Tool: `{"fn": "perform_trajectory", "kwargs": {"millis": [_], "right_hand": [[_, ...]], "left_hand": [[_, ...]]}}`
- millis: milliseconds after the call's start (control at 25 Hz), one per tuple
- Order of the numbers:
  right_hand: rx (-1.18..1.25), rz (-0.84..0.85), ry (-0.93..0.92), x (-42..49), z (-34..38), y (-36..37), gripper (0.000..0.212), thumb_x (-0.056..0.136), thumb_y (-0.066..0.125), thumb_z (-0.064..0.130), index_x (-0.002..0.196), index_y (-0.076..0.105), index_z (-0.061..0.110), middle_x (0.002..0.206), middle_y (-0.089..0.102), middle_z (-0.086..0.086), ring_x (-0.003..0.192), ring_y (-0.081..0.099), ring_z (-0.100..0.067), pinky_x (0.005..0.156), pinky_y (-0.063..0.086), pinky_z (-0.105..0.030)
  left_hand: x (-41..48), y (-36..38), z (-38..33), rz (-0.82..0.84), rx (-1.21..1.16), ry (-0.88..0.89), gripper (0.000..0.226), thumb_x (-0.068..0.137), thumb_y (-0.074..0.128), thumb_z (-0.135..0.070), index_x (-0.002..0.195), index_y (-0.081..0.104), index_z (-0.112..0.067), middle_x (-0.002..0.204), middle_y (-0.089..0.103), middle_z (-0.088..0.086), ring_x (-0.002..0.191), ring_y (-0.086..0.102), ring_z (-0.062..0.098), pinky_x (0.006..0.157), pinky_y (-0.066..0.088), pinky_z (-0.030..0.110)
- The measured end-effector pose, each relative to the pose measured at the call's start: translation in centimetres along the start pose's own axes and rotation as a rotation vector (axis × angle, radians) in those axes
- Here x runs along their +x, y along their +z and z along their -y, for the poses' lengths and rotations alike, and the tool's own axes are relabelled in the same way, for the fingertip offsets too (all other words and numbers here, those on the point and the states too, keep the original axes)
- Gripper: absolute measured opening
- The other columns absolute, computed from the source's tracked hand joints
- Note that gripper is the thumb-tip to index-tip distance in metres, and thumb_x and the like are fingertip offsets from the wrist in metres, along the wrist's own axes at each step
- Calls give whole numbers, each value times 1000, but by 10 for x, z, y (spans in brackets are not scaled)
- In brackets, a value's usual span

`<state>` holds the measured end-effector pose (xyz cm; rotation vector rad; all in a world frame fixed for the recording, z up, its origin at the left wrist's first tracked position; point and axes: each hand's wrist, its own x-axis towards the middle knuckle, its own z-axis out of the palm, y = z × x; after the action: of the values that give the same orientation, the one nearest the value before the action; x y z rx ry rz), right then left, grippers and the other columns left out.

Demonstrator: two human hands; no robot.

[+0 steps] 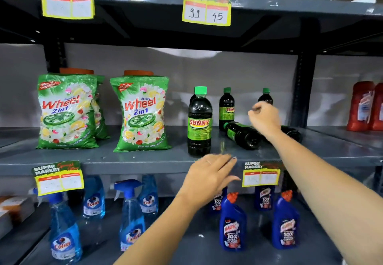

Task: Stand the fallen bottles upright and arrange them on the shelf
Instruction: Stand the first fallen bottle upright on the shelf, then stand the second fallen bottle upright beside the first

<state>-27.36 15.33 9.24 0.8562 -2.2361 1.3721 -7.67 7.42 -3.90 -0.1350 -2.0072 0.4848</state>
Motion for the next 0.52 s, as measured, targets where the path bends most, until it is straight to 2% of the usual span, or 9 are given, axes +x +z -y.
{"fn": "perform_trajectory", "kwargs": {"millis": [40, 120, 200, 280, 360, 440, 520], "right_hand": [[-95, 107, 21, 8, -4, 1, 21, 87, 57, 25, 100, 65, 10, 102, 66, -8, 101, 63, -28, 79, 47, -34], [-210, 289, 63, 17, -7, 4, 43, 88, 59, 45, 107, 63, 7, 109, 64, -18, 111, 60, -36, 81, 46, -35], [-173, 459, 173, 14, -1, 5, 82, 82, 58, 65, 136, 49, 4, 139, 51, -20, 127, 50, -37, 95, 42, -36], [-118, 599, 233, 10, 1, 9, 101, 74, 63, 70, 146, 36, 5, 154, 35, -16, 136, 40, -35, 105, 36, -39], [-112, 602, 239, 8, -3, 14, 93, 76, 69, 61, 143, 40, 2, 150, 40, -18, 131, 45, -34, 97, 39, -36], [-43, 516, 243, 8, -8, 18, 74, 79, 71, 47, 133, 49, 1, 136, 52, -19, 113, 53, -33, 82, 41, -30], [46, 407, 231, 6, -13, 20, 58, 80, 71, 46, 114, 58, 1, 114, 61, -16, 92, 54, -29, 73, 42, -29]], "left_hand": [[6, 10, -4, 73, 32, -4, 49, 95, 48, -45, 125, 58, -7, 128, 62, 10, 111, 59, 25, 93, 49, 39], [12, 26, -10, 148, 139, -45, 56, 96, 38, -49, 131, 54, -8, 136, 56, 10, 122, 53, 24, 101, 44, 38], [12, 35, -15, 164, 217, -79, 56, 95, 36, -49, 130, 54, -8, 130, 61, 9, 117, 57, 24, 96, 46, 37], [11, 39, -17, 152, 250, -78, 53, 95, 39, -47, 128, 54, -8, 123, 64, 7, 109, 60, 24, 90, 47, 36], [9, 40, -15, 145, 263, -72, 50, 96, 42, -46, 128, 52, -9, 122, 64, 6, 108, 59, 23, 90, 47, 35], [7, 43, -13, 121, 272, -57, 48, 97, 45, -45, 129, 52, -10, 123, 64, 6, 109, 60, 23, 91, 48, 34], [5, 46, -12, 93, 273, -38, 46, 97, 47, -43, 128, 54, -10, 123, 65, 6, 108, 60, 23, 92, 48, 34]]}}
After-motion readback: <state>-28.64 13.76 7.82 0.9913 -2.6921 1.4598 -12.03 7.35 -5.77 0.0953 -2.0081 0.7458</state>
